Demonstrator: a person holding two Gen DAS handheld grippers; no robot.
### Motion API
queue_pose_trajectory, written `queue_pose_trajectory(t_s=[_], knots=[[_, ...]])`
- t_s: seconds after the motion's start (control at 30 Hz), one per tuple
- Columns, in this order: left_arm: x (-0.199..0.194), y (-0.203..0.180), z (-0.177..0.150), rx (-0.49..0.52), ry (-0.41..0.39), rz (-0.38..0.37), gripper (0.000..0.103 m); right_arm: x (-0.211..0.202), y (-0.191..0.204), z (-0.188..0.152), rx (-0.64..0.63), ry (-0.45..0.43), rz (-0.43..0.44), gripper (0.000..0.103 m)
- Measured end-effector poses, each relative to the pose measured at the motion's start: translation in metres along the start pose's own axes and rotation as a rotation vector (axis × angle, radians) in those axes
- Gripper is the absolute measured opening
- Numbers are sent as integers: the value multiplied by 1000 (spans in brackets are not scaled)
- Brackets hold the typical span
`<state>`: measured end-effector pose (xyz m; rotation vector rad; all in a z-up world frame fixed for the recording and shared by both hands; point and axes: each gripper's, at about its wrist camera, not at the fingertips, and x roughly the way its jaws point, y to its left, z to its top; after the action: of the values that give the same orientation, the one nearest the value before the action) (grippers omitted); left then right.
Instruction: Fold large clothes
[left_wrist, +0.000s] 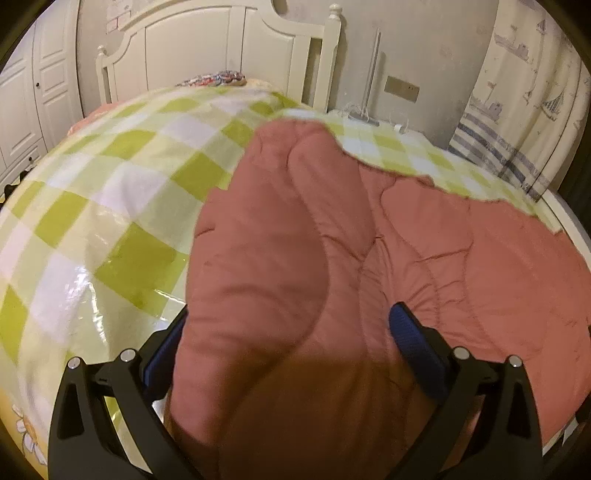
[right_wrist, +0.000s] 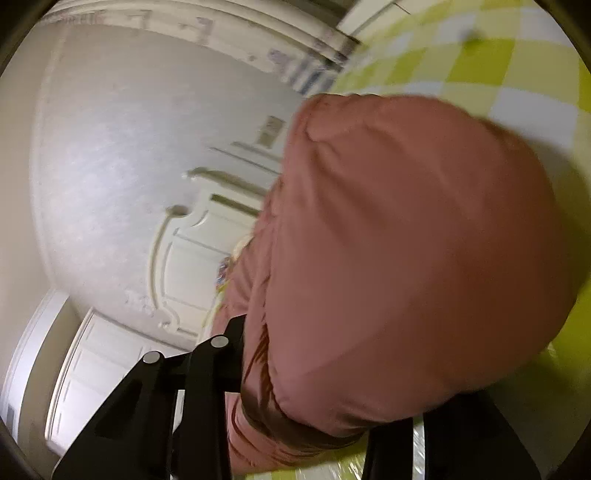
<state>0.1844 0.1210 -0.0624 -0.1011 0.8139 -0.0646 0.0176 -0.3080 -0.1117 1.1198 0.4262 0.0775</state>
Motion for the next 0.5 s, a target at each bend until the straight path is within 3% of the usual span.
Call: queue_pose_trajectory(t_s=[0.13,0.2,0.27,0.37,0.4,0.47,0.5], knots=[[-46,-31,22,35,-129,-61,101,-28,26,-5,-208,-56,5,36],[-64,-68,40,137,-210,-53,101,-41,44,-7,-320,-90,-3,36],[-62,-110,56,254,-219,-42,101,-51,59,-9,-413,-112,-5,36],[-24,-155,69,341,-124,0,101,-60,78,-13,-518,-129,-20,36],[5,-172,66,368,-58,32,101,-62,83,-15,-550,-132,-31,36],[52,-187,50,420,76,63,101,-62,90,-18,-603,-134,-48,36],[69,-193,37,452,106,57,101,-60,95,-20,-640,-125,-62,36]])
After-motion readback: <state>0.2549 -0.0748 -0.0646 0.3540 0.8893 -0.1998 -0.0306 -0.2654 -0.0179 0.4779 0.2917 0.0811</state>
